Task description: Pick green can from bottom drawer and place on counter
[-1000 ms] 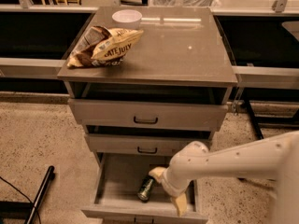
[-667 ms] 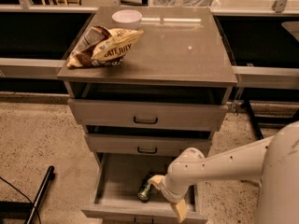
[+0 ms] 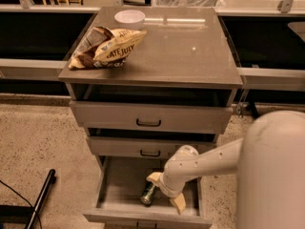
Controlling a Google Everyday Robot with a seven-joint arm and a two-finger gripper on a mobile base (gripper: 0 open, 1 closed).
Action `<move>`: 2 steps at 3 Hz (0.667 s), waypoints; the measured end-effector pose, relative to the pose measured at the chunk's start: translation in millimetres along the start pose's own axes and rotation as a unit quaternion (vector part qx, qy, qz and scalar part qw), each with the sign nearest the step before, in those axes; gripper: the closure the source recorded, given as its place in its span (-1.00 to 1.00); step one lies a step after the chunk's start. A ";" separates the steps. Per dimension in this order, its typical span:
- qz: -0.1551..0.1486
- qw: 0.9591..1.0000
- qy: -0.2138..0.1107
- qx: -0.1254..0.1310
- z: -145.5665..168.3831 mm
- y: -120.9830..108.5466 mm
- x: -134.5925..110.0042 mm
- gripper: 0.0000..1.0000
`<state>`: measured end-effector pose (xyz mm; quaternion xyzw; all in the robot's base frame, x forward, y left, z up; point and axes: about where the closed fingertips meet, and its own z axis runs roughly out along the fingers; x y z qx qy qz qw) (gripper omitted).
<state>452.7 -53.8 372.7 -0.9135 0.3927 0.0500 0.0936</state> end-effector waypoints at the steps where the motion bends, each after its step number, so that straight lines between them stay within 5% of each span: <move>1: -0.097 0.995 0.022 0.004 42.6 -33.6 23.9 -1.00; 2: -0.117 0.993 0.020 0.001 49.5 -33.1 24.1 -1.00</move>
Offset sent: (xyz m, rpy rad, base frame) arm 0.0345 0.0121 -0.0337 -0.0210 -0.0644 0.1450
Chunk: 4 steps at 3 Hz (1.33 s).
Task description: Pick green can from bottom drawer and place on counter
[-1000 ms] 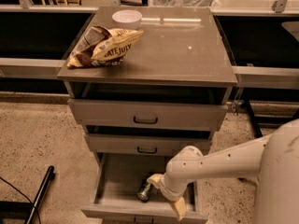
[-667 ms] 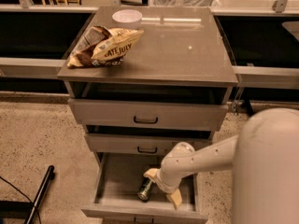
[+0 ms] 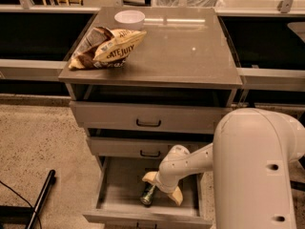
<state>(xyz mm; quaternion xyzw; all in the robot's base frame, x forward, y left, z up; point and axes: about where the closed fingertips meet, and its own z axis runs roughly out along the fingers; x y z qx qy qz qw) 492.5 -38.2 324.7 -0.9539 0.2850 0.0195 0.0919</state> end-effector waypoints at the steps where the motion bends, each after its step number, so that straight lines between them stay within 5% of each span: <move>1: 0.045 0.998 -0.031 0.023 4.6 -2.0 -4.3 -1.00; 2: 0.077 0.989 -0.079 0.099 25.1 -23.4 3.0 -1.00; 3: 0.047 0.983 -0.092 0.155 57.2 -38.1 9.9 -1.00; 4: -0.070 0.981 -0.058 0.170 89.4 -46.0 3.1 -1.00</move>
Offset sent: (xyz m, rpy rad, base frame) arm 0.0378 0.0460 -0.0689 0.5407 -0.0772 0.2536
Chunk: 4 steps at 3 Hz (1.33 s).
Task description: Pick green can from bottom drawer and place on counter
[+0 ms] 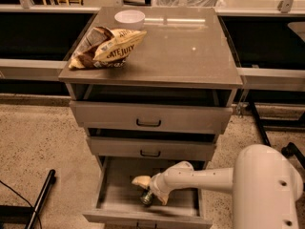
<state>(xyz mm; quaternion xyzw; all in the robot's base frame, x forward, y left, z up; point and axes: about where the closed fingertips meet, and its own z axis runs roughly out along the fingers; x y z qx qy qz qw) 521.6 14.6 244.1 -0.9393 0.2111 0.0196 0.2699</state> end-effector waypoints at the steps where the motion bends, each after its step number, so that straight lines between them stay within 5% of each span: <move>1: -0.105 0.994 0.010 -0.038 43.3 3.5 0.3 -1.00; 3: -0.084 0.994 -0.016 -0.073 99.2 9.1 12.7 -1.00; 4: -0.065 0.993 -0.022 -0.091 118.4 14.4 19.7 -0.66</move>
Offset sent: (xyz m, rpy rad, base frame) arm 0.0307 0.0452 -0.0854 -0.1422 -0.0476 0.1999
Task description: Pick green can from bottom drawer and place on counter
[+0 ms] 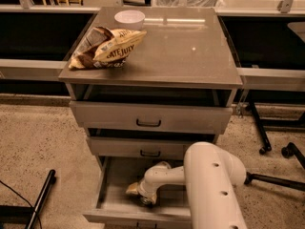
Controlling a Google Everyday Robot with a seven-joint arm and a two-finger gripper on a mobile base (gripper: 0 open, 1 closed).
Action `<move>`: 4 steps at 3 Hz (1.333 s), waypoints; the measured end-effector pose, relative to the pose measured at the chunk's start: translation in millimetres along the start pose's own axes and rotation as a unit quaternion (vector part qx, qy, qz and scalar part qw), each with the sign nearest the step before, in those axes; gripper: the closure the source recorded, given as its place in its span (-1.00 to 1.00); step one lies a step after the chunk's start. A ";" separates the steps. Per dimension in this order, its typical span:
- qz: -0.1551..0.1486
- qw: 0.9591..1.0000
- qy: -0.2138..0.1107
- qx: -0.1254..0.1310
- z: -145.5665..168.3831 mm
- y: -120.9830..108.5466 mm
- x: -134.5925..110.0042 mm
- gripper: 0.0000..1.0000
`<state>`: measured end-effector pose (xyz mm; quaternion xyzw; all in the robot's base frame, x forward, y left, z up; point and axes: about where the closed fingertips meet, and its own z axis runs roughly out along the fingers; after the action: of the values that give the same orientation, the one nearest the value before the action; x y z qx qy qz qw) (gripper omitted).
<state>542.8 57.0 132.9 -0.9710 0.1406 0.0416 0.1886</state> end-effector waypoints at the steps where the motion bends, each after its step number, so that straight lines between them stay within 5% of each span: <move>1: 0.011 1.000 0.002 -0.010 6.7 0.8 4.3 -0.20; 3: 0.021 1.000 -0.009 -0.014 13.7 0.6 2.4 0.90; 4: 0.021 1.000 -0.009 -0.014 12.8 0.3 2.3 1.00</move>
Offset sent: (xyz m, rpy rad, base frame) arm 0.0074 0.0025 -0.0076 -0.0461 0.0163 -0.0184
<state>544.5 61.0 120.6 -0.9700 0.1583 0.0562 0.1756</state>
